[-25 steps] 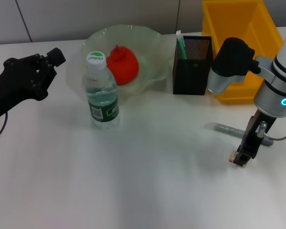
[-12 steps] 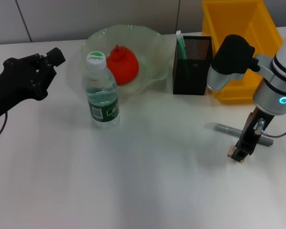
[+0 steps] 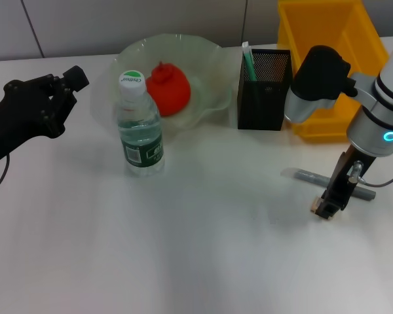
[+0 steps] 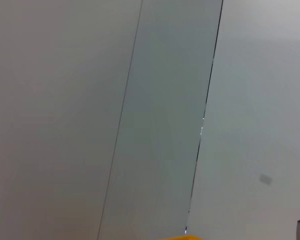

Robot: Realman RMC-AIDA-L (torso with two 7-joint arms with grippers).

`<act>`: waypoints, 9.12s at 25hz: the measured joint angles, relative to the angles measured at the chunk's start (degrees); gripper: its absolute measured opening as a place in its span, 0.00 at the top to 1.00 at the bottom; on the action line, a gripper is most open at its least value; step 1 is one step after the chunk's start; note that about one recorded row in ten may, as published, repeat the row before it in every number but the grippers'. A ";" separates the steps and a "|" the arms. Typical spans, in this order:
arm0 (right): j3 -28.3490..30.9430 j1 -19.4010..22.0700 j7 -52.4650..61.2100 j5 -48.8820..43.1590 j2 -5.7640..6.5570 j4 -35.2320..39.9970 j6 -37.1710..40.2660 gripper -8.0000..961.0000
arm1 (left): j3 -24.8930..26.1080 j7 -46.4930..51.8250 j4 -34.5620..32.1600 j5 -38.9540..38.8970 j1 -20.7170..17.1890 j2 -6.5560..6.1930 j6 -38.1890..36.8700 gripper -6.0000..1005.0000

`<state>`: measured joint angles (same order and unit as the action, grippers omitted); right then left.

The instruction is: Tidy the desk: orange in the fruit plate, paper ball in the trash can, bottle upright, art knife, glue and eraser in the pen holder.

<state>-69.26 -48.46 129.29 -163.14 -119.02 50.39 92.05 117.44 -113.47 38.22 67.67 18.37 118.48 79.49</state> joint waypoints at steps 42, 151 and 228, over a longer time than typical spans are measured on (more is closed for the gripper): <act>7.09 0.36 1.54 7.33 1.52 20.52 -10.91 0.66 | 0.33 0.00 -0.25 0.00 -0.13 0.00 0.39 0.99; 7.42 8.57 -15.53 7.56 5.11 12.48 0.74 0.55 | 0.34 -0.26 -1.13 0.06 -1.11 0.26 5.18 0.99; 4.12 2.14 -18.38 4.58 2.48 -2.14 -9.36 0.67 | 1.34 -1.41 -2.53 -0.09 -1.40 0.09 5.91 0.99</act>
<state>-65.14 -46.32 110.91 -158.55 -116.55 48.25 82.69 118.79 -114.88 35.68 67.59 16.98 118.56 85.40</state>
